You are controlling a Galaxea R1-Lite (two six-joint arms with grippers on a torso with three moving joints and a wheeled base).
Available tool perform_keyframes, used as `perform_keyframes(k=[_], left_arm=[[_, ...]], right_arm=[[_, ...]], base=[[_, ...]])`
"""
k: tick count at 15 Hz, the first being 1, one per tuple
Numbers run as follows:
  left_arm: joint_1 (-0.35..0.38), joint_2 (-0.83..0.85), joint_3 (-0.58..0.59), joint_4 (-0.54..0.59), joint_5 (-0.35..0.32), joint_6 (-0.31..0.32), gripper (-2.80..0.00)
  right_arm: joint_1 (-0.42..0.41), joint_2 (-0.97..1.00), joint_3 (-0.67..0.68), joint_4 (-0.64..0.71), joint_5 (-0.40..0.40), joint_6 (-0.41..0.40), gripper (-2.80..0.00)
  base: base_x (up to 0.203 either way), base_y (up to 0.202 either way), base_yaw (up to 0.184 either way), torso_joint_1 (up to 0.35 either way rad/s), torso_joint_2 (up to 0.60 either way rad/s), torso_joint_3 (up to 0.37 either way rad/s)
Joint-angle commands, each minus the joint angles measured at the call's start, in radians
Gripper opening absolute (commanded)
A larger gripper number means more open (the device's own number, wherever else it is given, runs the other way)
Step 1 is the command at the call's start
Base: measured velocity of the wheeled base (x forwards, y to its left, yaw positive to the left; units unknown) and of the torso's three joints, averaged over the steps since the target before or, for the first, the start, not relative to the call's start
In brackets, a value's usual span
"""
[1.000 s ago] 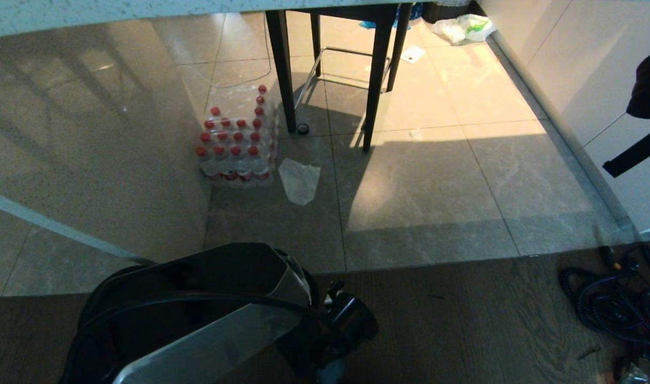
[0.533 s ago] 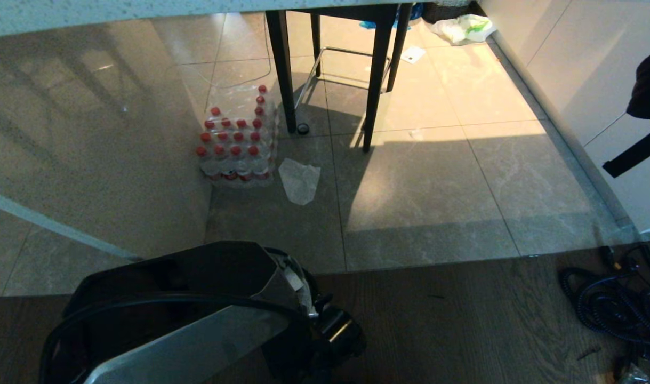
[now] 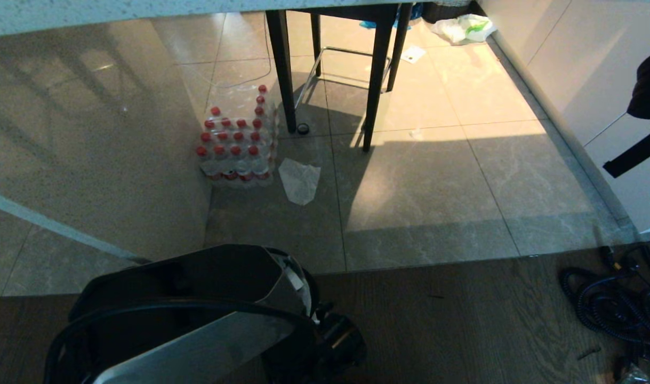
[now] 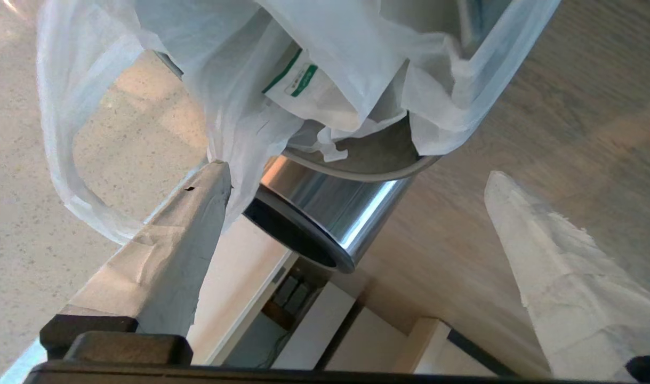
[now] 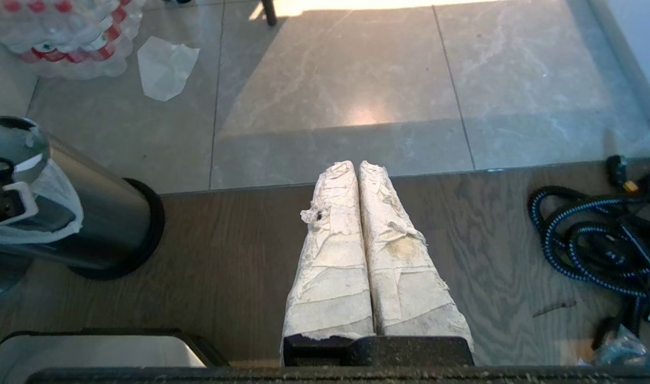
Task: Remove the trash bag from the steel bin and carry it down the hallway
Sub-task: Pick up the trash bag
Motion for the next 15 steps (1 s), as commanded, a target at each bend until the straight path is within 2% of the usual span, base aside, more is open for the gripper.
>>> perform_keyframes(k=[1, 3, 10, 13, 15], left_arm=[[-0.001, 0.0, -0.051, 0.052, 0.006, 0.002, 0.0], [0.0, 0.01, -0.157, 0.179, 0.006, -0.002, 0.0], [-0.029, 0.111, -0.323, 0.185, 0.014, -0.109, 0.0], [-0.039, 0.185, -0.48, 0.183, 0.035, -0.184, 0.0], [-0.051, 0.201, -0.573, 0.18, 0.046, -0.204, 0.0]], right_arm=[[0.0, 0.0, 0.037, -0.001, 0.0, 0.0, -2.8], [0.0, 0.0, 0.037, -0.001, 0.0, 0.0, -2.8], [0.0, 0.0, 0.037, -0.001, 0.0, -0.001, -2.8], [0.0, 0.0, 0.037, -0.001, 0.0, 0.0, -2.8], [0.0, 0.0, 0.037, -0.001, 0.0, 0.0, -2.8]], base=[[0.0, 0.0, 0.0, 0.0, 0.0, 0.0], [0.0, 0.0, 0.0, 0.0, 0.0, 0.0], [0.0, 0.0, 0.0, 0.0, 0.0, 0.0], [0.0, 0.0, 0.0, 0.0, 0.0, 0.0], [0.0, 0.0, 0.0, 0.0, 0.0, 0.0]])
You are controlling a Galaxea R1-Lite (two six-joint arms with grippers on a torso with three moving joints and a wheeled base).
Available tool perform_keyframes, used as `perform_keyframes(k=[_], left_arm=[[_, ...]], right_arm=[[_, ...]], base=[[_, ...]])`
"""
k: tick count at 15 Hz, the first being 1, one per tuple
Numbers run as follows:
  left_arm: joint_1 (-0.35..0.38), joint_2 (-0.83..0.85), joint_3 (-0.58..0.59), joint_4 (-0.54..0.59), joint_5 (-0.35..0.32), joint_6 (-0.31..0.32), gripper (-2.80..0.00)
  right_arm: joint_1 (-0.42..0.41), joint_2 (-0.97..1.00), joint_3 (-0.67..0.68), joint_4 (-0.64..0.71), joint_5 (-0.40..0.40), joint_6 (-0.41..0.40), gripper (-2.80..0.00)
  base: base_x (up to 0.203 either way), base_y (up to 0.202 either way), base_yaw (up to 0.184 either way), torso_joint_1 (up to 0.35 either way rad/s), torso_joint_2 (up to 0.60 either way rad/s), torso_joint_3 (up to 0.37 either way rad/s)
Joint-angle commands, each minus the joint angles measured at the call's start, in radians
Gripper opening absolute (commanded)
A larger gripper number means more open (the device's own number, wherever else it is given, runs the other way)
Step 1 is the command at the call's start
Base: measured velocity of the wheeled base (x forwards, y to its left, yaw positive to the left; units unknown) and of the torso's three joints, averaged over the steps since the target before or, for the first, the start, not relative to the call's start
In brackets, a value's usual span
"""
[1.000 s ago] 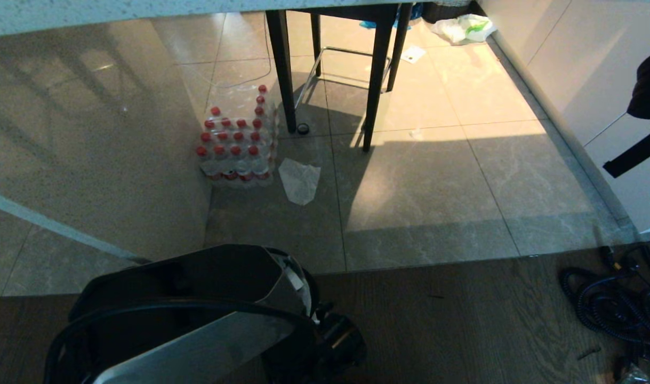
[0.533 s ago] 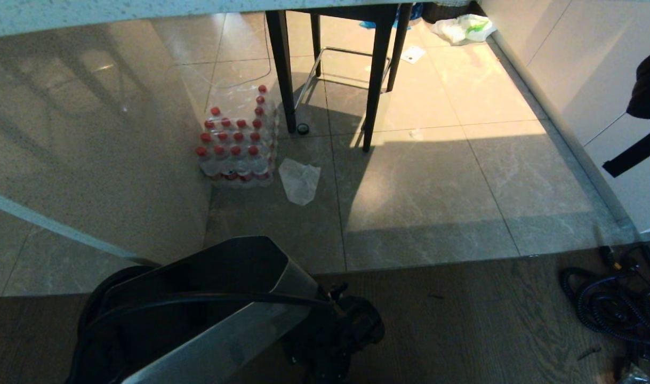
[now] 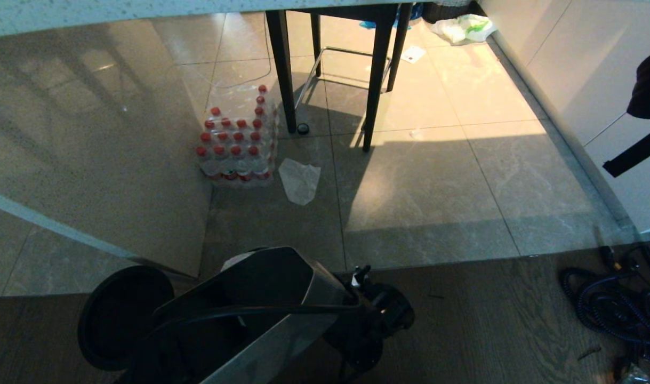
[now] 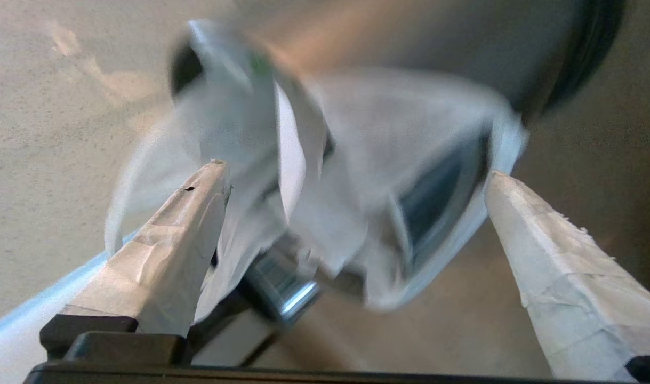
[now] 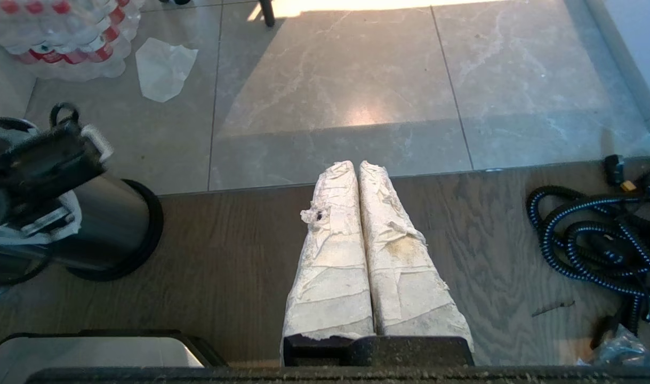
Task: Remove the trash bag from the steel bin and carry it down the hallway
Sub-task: Pick up the trash bag
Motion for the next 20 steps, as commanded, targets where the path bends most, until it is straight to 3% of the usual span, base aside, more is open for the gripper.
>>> perform_keyframes(k=[1, 5, 10, 13, 15, 20], left_arm=[[-0.008, 0.052, -0.088, -0.006, 0.009, -0.003, 0.0], [0.031, 0.142, -0.259, -0.022, 0.039, -0.006, 0.0], [0.079, 0.087, -0.14, -0.013, 0.06, -0.019, 0.0], [0.099, 0.069, -0.129, -0.006, 0.061, -0.021, 0.0], [0.115, 0.045, -0.134, 0.079, 0.062, -0.042, 0.0], [0.131, -0.019, -0.109, 0.091, 0.062, -0.07, 0.0]], right_arm=[[0.0, 0.0, 0.037, 0.0, 0.001, 0.0, -2.8], [0.0, 0.0, 0.037, 0.0, 0.001, 0.0, -2.8], [0.0, 0.0, 0.037, 0.0, 0.001, 0.0, -2.8], [0.0, 0.0, 0.037, 0.0, 0.001, -0.001, -2.8], [0.0, 0.0, 0.037, -0.002, 0.001, 0.0, -2.8], [0.0, 0.0, 0.037, 0.0, 0.001, -0.001, -2.8]], base=[[0.0, 0.0, 0.0, 0.0, 0.0, 0.0], [0.0, 0.0, 0.0, 0.0, 0.0, 0.0], [0.0, 0.0, 0.0, 0.0, 0.0, 0.0], [0.0, 0.0, 0.0, 0.0, 0.0, 0.0], [0.0, 0.0, 0.0, 0.0, 0.0, 0.0], [0.0, 0.0, 0.0, 0.0, 0.0, 0.0]])
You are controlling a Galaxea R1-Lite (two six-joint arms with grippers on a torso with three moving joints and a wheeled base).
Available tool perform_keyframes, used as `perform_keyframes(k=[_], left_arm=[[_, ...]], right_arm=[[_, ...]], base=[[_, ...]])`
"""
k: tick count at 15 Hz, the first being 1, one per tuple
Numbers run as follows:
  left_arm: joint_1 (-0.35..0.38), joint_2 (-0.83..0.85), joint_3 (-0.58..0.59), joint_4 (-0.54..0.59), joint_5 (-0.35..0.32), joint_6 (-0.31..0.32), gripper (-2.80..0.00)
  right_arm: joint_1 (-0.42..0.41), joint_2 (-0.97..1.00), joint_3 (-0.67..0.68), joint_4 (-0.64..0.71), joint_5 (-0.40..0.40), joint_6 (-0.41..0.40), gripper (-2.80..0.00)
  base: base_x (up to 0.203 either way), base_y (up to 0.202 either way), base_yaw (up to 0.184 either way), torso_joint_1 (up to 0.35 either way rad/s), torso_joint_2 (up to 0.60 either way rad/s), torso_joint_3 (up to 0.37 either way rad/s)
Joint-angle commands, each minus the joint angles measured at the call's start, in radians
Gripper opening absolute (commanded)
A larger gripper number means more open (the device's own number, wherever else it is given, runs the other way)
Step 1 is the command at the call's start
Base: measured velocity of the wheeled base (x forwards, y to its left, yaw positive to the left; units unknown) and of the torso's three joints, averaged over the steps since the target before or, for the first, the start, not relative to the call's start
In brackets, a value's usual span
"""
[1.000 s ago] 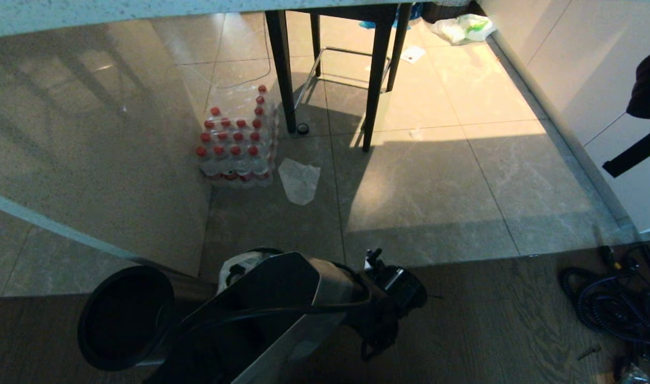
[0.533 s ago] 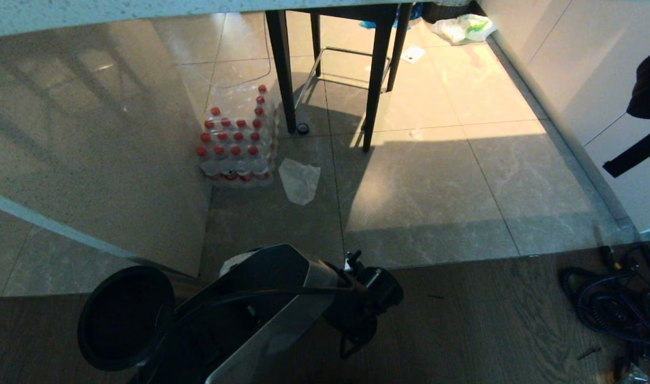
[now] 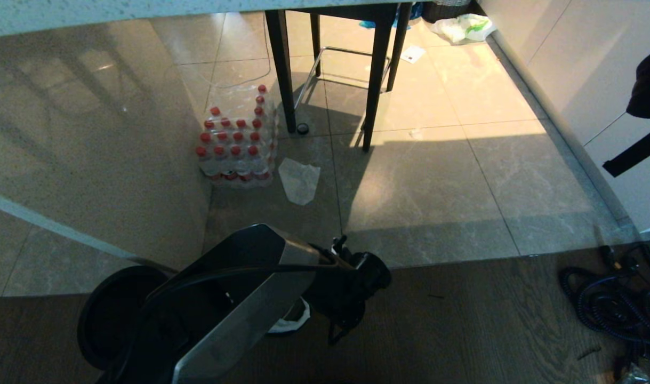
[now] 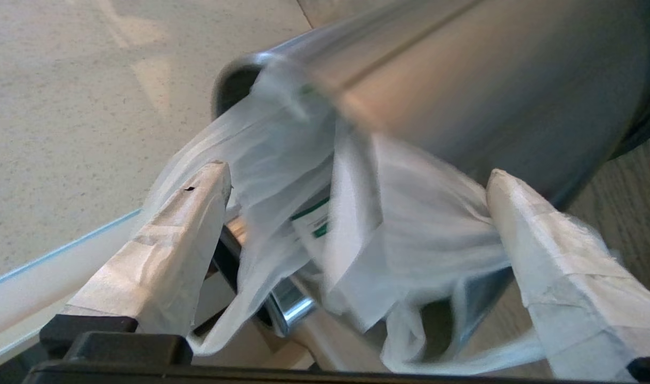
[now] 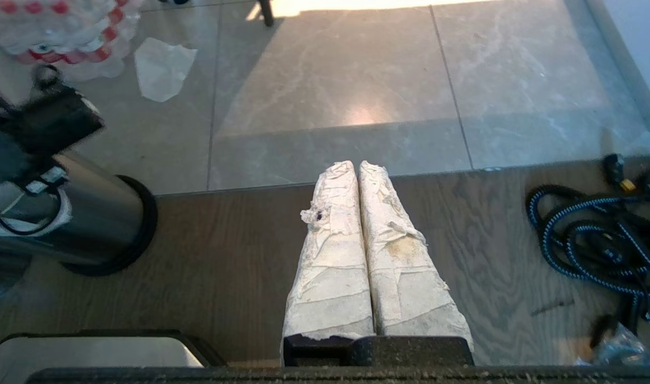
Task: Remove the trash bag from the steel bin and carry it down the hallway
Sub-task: Pick up the trash bag
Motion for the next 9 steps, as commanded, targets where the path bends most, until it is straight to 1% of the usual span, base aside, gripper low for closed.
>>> perform_keyframes(k=[1, 3, 5, 9], left_arm=[[0.002, -0.047, 0.023, 0.003, 0.006, -0.004, 0.0], [-0.003, -0.066, 0.072, -0.005, 0.008, -0.011, 0.0], [-0.005, -0.081, 0.08, -0.007, 0.007, -0.022, 0.0], [0.007, -0.142, 0.095, -0.004, 0.006, -0.025, 0.0]], right_arm=[[0.0, 0.0, 0.037, -0.001, 0.001, 0.001, -2.8], [0.0, 0.0, 0.037, -0.001, 0.001, 0.001, -2.8], [0.0, 0.0, 0.037, -0.001, 0.001, 0.001, -2.8], [0.0, 0.0, 0.037, -0.002, 0.001, 0.001, -2.8]], base=[[0.0, 0.0, 0.0, 0.0, 0.0, 0.0], [0.0, 0.0, 0.0, 0.0, 0.0, 0.0], [0.0, 0.0, 0.0, 0.0, 0.0, 0.0], [0.0, 0.0, 0.0, 0.0, 0.0, 0.0]])
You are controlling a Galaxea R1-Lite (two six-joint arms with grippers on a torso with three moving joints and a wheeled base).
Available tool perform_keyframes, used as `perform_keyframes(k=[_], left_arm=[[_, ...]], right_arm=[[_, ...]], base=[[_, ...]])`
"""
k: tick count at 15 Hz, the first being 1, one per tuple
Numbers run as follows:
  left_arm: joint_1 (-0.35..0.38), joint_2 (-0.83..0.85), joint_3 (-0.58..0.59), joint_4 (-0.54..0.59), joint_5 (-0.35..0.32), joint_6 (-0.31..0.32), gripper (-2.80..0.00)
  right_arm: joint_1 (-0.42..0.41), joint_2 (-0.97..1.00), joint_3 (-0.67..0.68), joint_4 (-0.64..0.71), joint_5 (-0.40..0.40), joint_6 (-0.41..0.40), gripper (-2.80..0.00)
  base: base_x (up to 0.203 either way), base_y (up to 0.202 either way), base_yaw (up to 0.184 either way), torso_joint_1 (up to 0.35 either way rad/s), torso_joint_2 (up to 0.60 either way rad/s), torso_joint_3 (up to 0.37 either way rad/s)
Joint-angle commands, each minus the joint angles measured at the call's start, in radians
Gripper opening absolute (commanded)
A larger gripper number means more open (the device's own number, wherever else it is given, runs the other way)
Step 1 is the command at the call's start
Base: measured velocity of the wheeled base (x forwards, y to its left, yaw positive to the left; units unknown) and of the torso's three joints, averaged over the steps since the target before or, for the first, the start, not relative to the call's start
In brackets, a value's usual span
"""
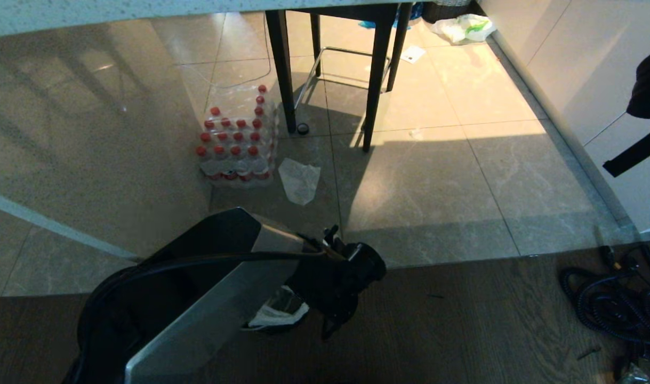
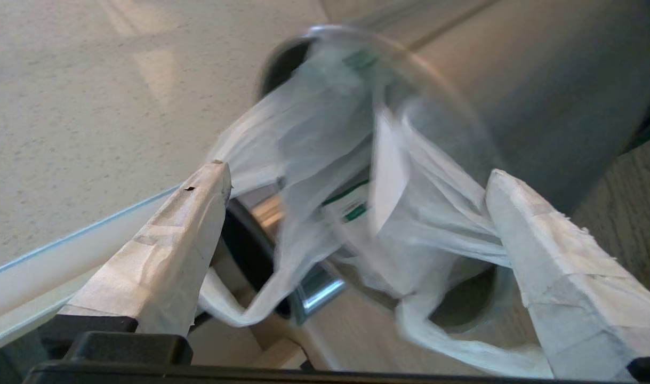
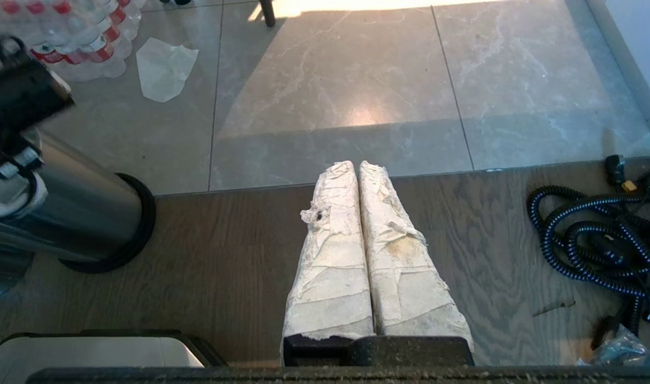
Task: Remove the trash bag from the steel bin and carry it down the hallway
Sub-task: Pick up the trash bag
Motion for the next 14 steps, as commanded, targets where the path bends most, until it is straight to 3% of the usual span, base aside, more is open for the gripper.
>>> perform_keyframes(k=[1, 8, 14], left_arm=[[0.008, -0.033, 0.006, 0.004, 0.006, -0.001, 0.0], [0.145, -0.073, 0.059, -0.001, 0.007, -0.003, 0.0], [0.205, -0.202, 0.181, -0.006, 0.008, -0.02, 0.0]], right_arm=[[0.0, 0.0, 0.037, 0.0, 0.001, -0.002, -2.8], [0.0, 0.0, 0.037, 0.0, 0.001, 0.0, -2.8], [0.0, 0.0, 0.037, 0.0, 0.001, -0.001, -2.8]], base=[[0.0, 0.0, 0.0, 0.0, 0.0, 0.0], [0.0, 0.0, 0.0, 0.0, 0.0, 0.0], [0.0, 0.0, 0.0, 0.0, 0.0, 0.0]])
